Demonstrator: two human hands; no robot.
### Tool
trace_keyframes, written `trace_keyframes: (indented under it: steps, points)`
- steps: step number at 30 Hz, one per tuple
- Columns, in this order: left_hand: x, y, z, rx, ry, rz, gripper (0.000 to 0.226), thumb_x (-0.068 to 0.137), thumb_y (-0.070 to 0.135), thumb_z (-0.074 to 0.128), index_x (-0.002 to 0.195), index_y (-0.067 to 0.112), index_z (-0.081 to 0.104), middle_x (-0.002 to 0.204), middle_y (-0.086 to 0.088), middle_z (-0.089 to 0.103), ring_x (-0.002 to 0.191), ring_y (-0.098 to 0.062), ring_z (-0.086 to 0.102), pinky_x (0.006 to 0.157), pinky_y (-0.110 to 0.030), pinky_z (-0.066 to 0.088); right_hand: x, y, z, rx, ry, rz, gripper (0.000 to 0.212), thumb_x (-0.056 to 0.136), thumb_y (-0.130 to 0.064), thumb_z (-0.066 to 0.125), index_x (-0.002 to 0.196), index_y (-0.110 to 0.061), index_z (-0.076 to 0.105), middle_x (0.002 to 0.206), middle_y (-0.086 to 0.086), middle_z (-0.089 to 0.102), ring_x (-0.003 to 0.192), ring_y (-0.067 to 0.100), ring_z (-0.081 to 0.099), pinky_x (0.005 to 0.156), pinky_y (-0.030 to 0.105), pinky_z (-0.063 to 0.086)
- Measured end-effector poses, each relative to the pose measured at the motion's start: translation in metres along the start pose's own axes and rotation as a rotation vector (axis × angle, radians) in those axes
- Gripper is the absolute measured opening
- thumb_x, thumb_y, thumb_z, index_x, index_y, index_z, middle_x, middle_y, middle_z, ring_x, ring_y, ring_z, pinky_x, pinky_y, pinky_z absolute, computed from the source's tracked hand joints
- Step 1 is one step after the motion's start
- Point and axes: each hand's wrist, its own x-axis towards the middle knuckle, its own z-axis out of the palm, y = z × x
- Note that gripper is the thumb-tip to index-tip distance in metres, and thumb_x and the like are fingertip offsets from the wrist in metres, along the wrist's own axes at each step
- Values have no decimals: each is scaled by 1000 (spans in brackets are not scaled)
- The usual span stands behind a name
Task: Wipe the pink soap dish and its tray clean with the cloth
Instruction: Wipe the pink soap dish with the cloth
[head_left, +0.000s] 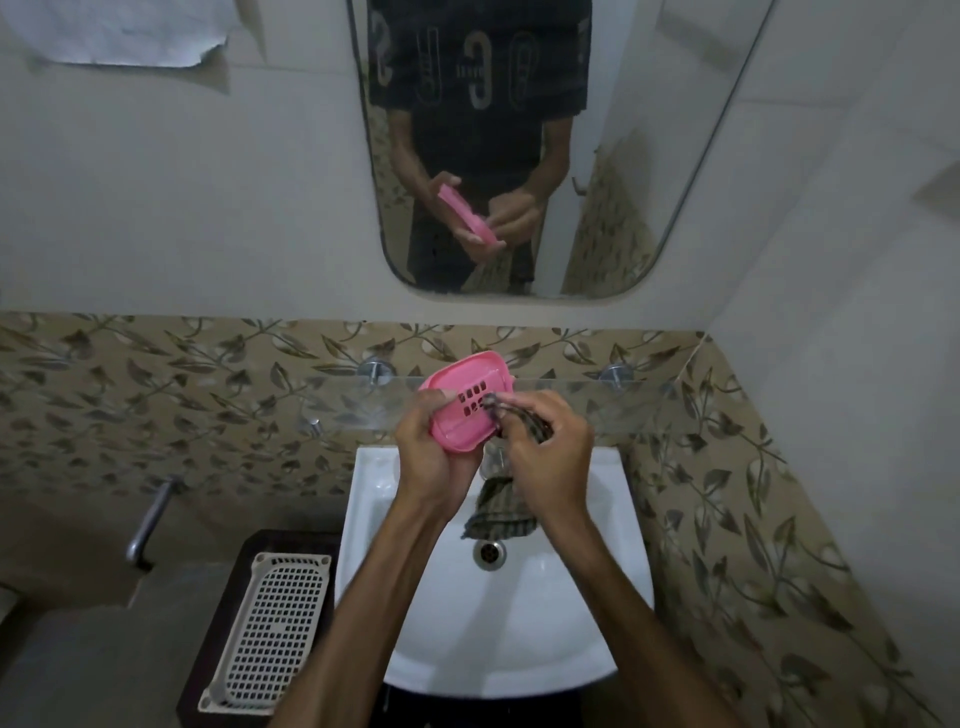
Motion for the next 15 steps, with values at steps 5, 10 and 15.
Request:
trace_keyframes:
  steps: [5, 10, 15]
  points:
    - [-1, 0, 0, 60, 13, -2, 29, 88, 22, 50, 108, 4, 62, 85, -13, 74, 81, -26, 70, 69, -33, 61, -9, -5, 7, -33, -127, -170, 30, 82, 8, 74, 101, -13, 83, 100, 2, 77, 88, 15, 72, 78, 30, 63]
    - [0, -1, -2, 52, 0, 2, 34, 88, 24, 51, 106, 8, 74, 93, -16, 77, 85, -27, 75, 76, -34, 61, -16, -10, 9, -33, -110, -131, 26, 83, 4, 76, 100, -14, 83, 99, -1, 78, 92, 4, 71, 83, 27, 63]
    - [1, -6, -5, 52, 10, 45, 31, 89, 22, 53, 108, 11, 74, 93, -11, 77, 84, -22, 74, 70, -31, 61, -2, -2, 4, 40, -47, 63, 28, 83, 5, 79, 100, -17, 82, 97, -3, 78, 94, 4, 72, 86, 29, 63]
